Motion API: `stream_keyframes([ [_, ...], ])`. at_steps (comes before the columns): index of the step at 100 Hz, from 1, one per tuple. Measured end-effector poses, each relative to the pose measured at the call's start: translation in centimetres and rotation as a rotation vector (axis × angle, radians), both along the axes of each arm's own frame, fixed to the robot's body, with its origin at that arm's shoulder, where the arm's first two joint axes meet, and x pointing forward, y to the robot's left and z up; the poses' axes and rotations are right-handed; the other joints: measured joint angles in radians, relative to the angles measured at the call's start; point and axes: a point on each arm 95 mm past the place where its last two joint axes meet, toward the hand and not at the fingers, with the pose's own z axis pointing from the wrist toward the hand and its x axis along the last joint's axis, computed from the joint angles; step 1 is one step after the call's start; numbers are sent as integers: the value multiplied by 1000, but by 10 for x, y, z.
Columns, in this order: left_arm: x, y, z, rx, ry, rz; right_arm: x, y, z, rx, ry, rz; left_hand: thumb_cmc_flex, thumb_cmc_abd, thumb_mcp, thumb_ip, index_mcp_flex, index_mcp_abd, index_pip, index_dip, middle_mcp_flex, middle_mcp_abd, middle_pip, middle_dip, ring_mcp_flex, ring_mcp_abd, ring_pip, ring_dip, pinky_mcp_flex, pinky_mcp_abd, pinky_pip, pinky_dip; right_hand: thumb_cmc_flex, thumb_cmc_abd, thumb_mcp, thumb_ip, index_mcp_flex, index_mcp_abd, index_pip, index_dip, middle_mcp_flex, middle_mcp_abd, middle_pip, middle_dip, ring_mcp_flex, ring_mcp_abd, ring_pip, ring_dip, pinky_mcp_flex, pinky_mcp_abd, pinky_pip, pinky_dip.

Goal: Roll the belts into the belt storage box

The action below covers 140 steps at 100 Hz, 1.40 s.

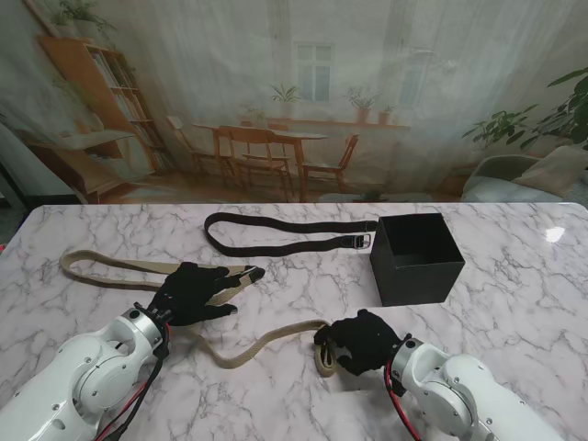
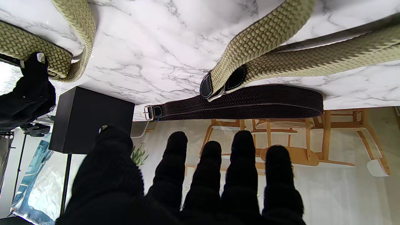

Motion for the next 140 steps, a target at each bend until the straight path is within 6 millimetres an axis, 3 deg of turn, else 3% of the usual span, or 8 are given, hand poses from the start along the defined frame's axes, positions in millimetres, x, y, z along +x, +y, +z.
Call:
stream_keyframes([
  [13, 0, 0, 0, 0, 2, -1, 1, -1, -3, 13, -3, -27, 0, 0, 0, 0, 0, 0, 0, 0, 0, 0, 0, 0, 0, 0, 0, 0, 0, 0, 0, 0, -3, -32, -61, -66, 44, -163, 108, -52, -149, 96, -171, -115, -102, 51, 20, 21, -26, 34, 0, 81],
  [26, 0, -1, 0, 0, 3, -3, 0, -2, -6, 24, -10, -38, 0, 0, 0, 0, 0, 0, 0, 0, -24, 1, -8, 1, 0, 0, 0, 0, 0, 0, 0, 0, -53, -74, -121, -114, 125, -179, 276, -98, -236, 125, -402, -301, -153, 120, -108, -79, -51, 70, -31, 85],
  [44, 0, -1, 0, 0, 2, -3, -1, 0, -9, 69, 28, -62, 0, 0, 0, 0, 0, 0, 0, 0, -24, 1, -2, 1, 0, 0, 0, 0, 0, 0, 0, 0, -60, -103, -125, -125, 179, -164, 378, -114, -231, 154, -456, -409, -181, 193, -250, -195, -39, 108, -95, 55],
  [65, 0, -1, 0, 0, 1, -3, -1, 2, -10, 104, 23, -82, 0, 0, 0, 0, 0, 0, 0, 0, -24, 1, -8, 1, 0, 0, 0, 0, 0, 0, 0, 0, -3, -101, -162, -132, 162, -147, 423, -123, -23, 70, -359, -344, -104, 186, -306, -223, 95, 109, -28, 47],
  [92, 0, -1, 0, 0, 1, -3, 2, 5, -11, 133, -16, -107, 0, 0, 0, 0, 0, 0, 0, 0, -24, 1, -9, 1, 0, 0, 0, 0, 0, 0, 0, 0, 14, -46, -181, -132, 107, -149, 362, -85, 246, 18, -291, -171, 74, 46, -304, -92, 219, 59, 106, 85],
  [106, 0, -1, 0, -1, 0, -3, 3, 6, -11, 142, -33, -108, 0, 0, 0, 0, 0, 0, 0, 0, -24, 1, -9, 1, 0, 0, 0, 0, 0, 0, 0, 0, 36, -11, -181, -132, -39, -175, 106, -163, 366, -2, -291, -168, 165, 29, -304, -53, 252, 57, 143, 85],
  [119, 0, -1, 0, -1, -1, -3, 4, 8, -11, 156, -51, -108, 0, 0, 0, 0, 0, 0, 0, 0, -24, 1, -9, 1, 0, 0, 0, 0, 0, 0, 0, 0, 35, -11, -186, -131, -209, -220, 84, -235, 469, -3, -290, -204, 279, 37, -303, 2, 307, 58, 177, 85],
  [140, 0, -1, 0, -2, -2, -3, 6, 11, -12, 166, -74, -103, 0, 0, 0, 0, 0, 0, 0, 0, -24, 1, -9, 1, 0, 0, 0, 0, 0, 0, 0, 0, 34, -11, -187, -113, -133, -325, 117, -249, 505, 14, -290, -225, 327, 60, -302, 16, 332, 70, 189, 85],
])
